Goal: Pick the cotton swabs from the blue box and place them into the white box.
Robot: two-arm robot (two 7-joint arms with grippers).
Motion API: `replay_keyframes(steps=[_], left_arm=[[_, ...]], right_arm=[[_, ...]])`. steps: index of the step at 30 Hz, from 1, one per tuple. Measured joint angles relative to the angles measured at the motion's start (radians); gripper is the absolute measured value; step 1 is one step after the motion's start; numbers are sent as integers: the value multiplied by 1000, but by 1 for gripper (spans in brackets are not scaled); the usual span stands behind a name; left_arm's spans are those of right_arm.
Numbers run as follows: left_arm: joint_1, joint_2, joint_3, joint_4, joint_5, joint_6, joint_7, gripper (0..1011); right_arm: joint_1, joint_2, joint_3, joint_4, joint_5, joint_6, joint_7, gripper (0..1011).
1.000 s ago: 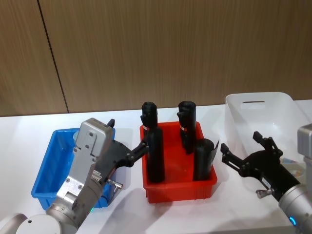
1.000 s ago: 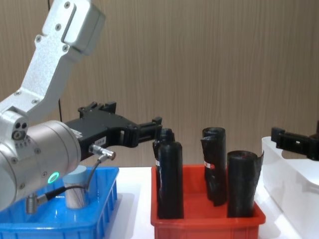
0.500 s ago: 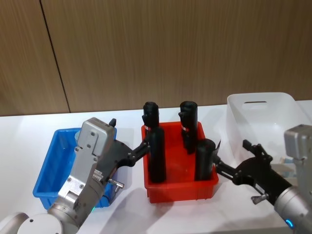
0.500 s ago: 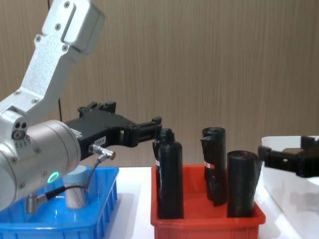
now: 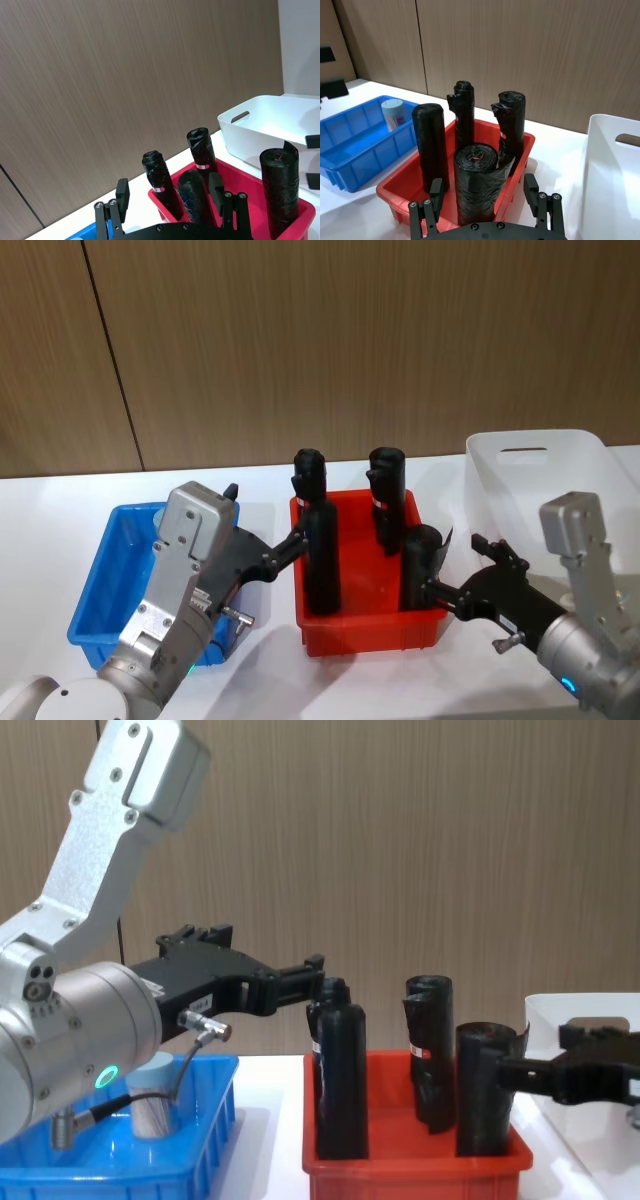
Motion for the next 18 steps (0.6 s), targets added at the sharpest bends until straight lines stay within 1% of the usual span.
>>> replay_keyframes(steps=[9,18], left_arm=[[0,0,0,0,0,0,0,1004],[0,0,0,0,0,0,0,1004]], right_arm=[[67,-32,-10,96,-28,6,31,1002],[113,-55,-17,163,-43,6,54,1001]])
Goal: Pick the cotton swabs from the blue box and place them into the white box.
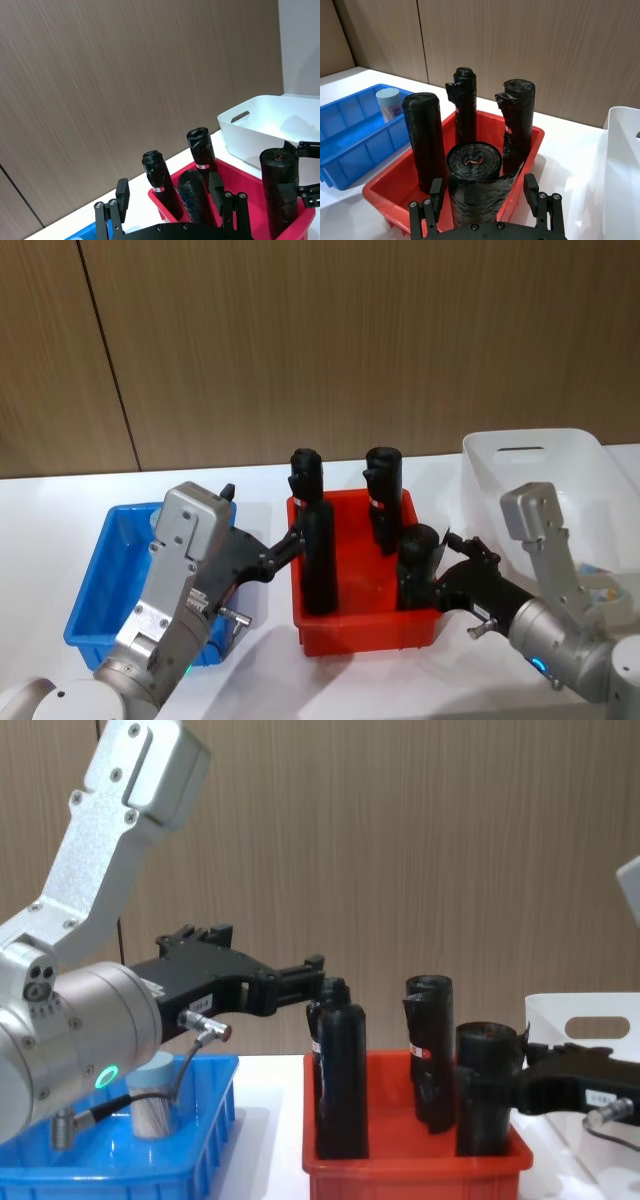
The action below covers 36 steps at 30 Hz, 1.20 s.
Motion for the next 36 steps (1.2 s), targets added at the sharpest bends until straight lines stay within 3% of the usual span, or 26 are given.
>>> replay_keyframes(steps=[5,10,21,29,36], left_arm=[[0,0,0,0,0,0,0,1004],[0,0,0,0,0,0,0,1004],[0,0,0,0,0,0,0,1004],[0,0,0,0,0,0,0,1004],[0,0,0,0,0,0,0,1004]], right_arm=[[25,-12,-4,35,-7,-1,10,1001],[42,-20,-5,58,-9,-3,16,926],[66,-29,-6,87,-10,-9,31,578],[67,-28,-6,79,-6,-16,34,527],[59,-21,-3,29,2,-27,31,501]])
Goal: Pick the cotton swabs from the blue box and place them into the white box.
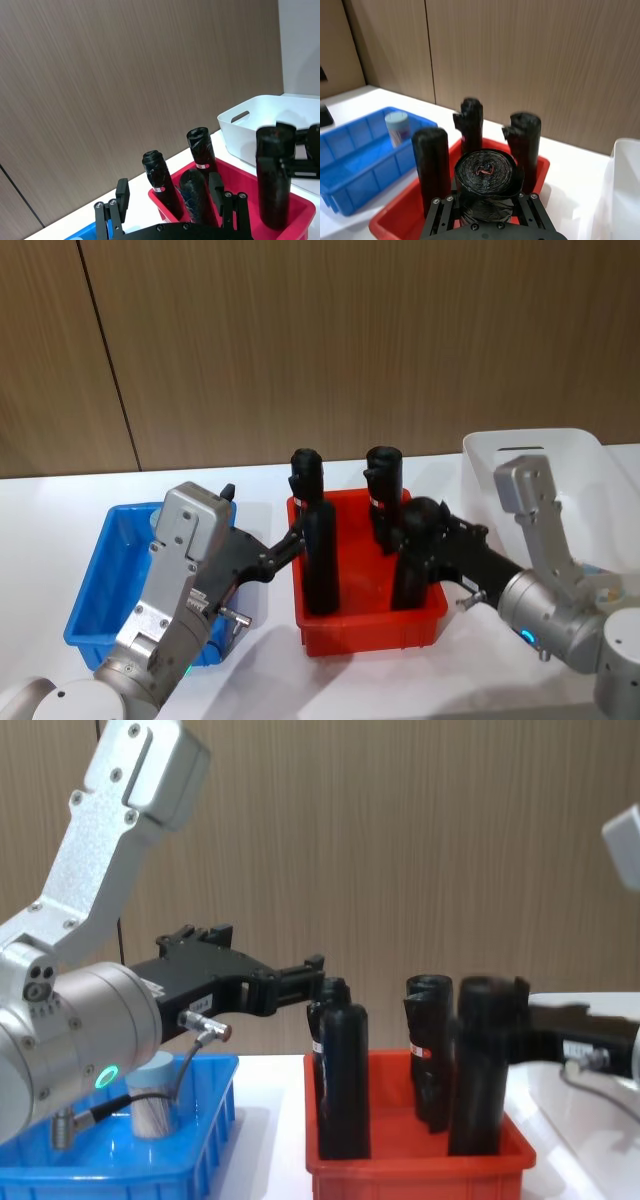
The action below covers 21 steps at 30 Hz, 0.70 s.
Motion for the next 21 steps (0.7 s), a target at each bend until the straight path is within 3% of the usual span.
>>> replay_keyframes(steps=[13,21], left_arm=[[0,0,0,0,0,0,0,1004],[0,0,0,0,0,0,0,1004]], right_arm=[[2,25,28,-153,22,7,-29,501],[21,45,57,-193,21,16,-67,501]])
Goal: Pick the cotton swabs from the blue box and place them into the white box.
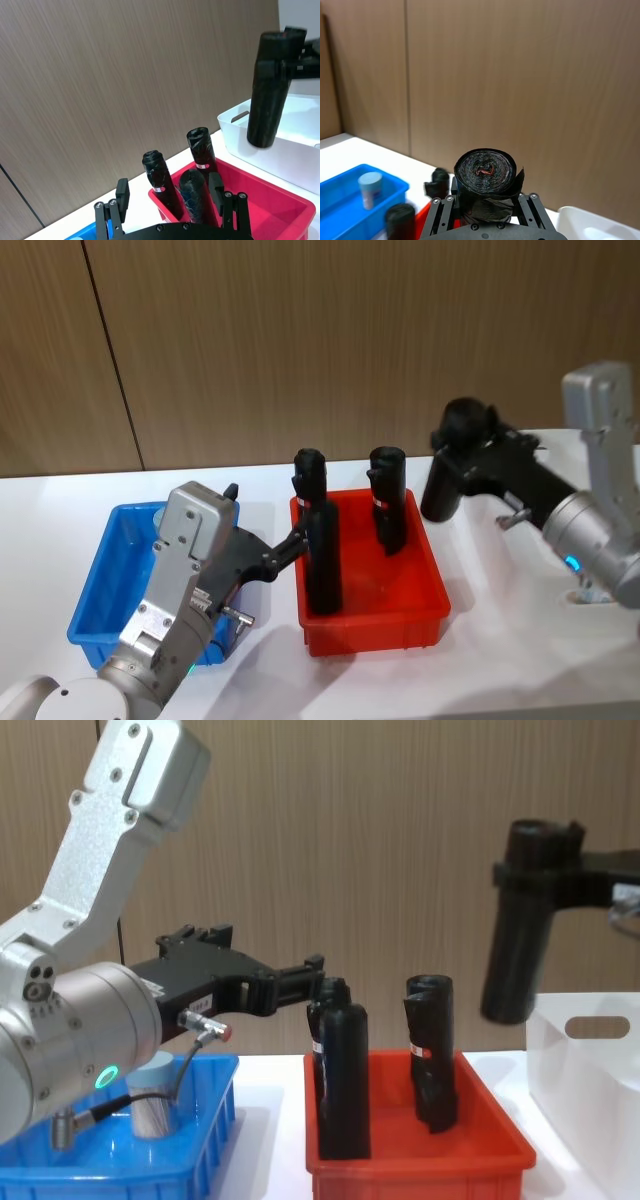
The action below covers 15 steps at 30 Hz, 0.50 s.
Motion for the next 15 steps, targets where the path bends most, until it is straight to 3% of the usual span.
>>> replay_keyframes(steps=[8,15], left_arm=[[0,0,0,0,0,0,0,1004],[0,0,0,0,0,0,0,1004]], right_arm=[[27,19,29,12,-16,3,-43,501],[62,30,51,73,-33,4,-79,499]])
